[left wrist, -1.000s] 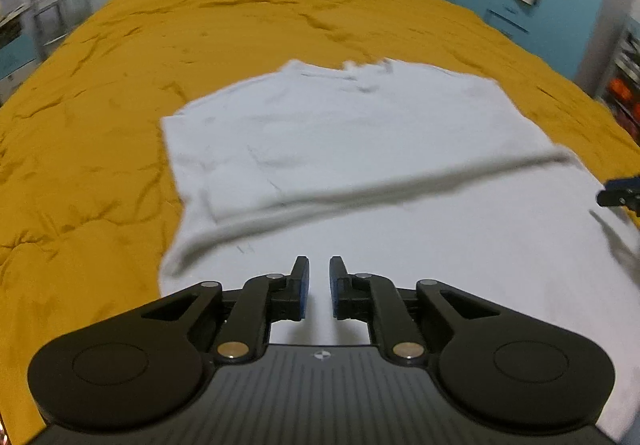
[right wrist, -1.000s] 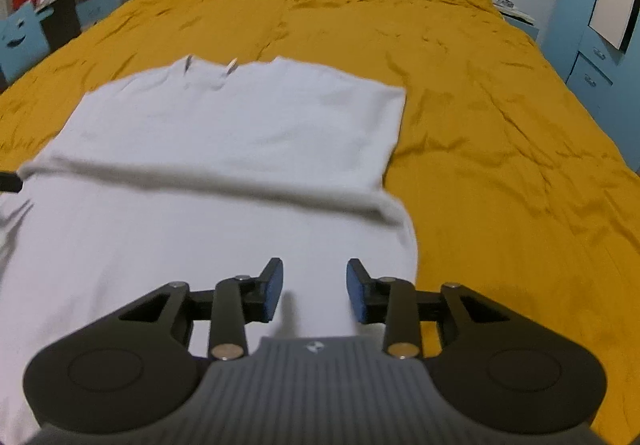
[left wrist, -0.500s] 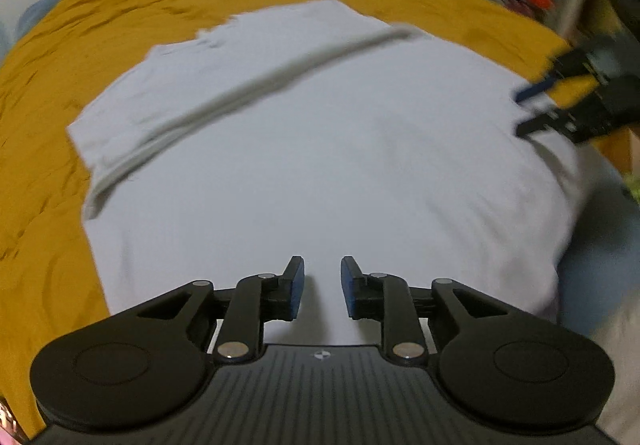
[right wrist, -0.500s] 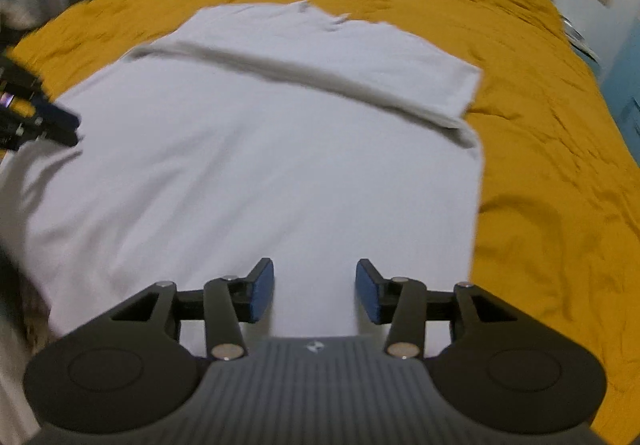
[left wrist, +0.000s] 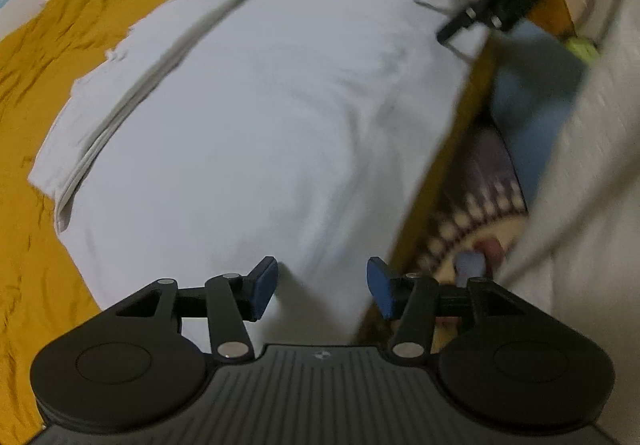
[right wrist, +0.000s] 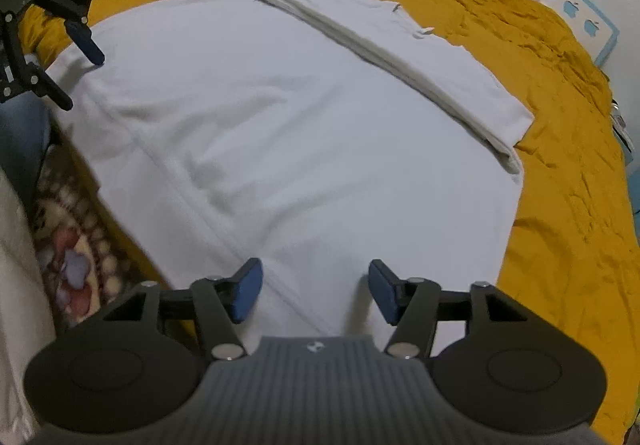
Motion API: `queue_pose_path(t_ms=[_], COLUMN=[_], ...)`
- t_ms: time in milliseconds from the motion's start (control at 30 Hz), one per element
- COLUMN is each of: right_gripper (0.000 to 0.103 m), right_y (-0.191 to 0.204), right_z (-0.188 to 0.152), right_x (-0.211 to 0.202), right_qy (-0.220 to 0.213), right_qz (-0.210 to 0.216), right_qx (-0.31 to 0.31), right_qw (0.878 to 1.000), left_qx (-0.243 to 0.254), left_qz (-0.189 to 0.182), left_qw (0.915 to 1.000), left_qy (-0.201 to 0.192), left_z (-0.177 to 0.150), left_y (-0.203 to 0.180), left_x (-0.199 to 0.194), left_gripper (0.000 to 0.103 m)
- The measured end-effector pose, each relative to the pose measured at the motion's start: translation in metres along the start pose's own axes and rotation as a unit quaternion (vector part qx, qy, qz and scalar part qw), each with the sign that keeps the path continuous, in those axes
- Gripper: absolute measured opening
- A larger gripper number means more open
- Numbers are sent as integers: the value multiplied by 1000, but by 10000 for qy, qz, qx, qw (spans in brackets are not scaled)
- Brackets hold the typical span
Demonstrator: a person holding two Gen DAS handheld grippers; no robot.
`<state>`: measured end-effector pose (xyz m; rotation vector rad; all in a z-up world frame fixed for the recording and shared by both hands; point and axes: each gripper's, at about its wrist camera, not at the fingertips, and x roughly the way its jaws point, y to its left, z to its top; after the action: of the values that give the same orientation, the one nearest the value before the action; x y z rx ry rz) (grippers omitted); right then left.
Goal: Fold small clothes
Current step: 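Grasp the sweatshirt hem with the left gripper while the right gripper grasps it too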
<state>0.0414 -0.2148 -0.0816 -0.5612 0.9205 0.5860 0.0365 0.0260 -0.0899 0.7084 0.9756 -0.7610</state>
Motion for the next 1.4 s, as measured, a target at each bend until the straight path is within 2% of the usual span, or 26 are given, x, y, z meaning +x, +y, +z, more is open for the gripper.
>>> queue_pose_path(t_ms=[100,300,467,633,800,967,1133,1267,1400], right_gripper=[63,68,70,70,70,76,79,69,52], right_y=[12,29,39,35,35,41,50,49,40], right_z=[-7,-17,-28,-31,-34,-39,-47,-47,-44], right_x=[-7,2,13,13,17,24,35,34,20], right_qy=[13,209,467,493,509,537,599,560,531], right_qz=[52,-115,-410,-432,-454,-493,-653,-724,-663], right_qx=[-311,-962,-1700,-1684,-1683,-1818,-2210,-2269,-2159], right_qw=[9995,9951,9835,9835,9834,9806,9712,9696,9727], left_qx=[299,816,1333,1551,1612,1753,1601,1605,1412], left_qz=[77,743,1013,1311,1265,1825,1919,1912,1833], left_qw=[9994,9935,9854,9786,9780,9664,9678,9679,9725], left_qy=[127,272,322,323,392,440,305,294,279], left_z=[-8,-17,-26,-32,-38,-44,-48,-47,-42], left_y=[-15,-29,-41,-44,-44,-48,-44,-42,-39], left_x=[1,18,23,24,26,48,57,52,39], left_gripper=[70,72,78,78,85,85,86,74,52])
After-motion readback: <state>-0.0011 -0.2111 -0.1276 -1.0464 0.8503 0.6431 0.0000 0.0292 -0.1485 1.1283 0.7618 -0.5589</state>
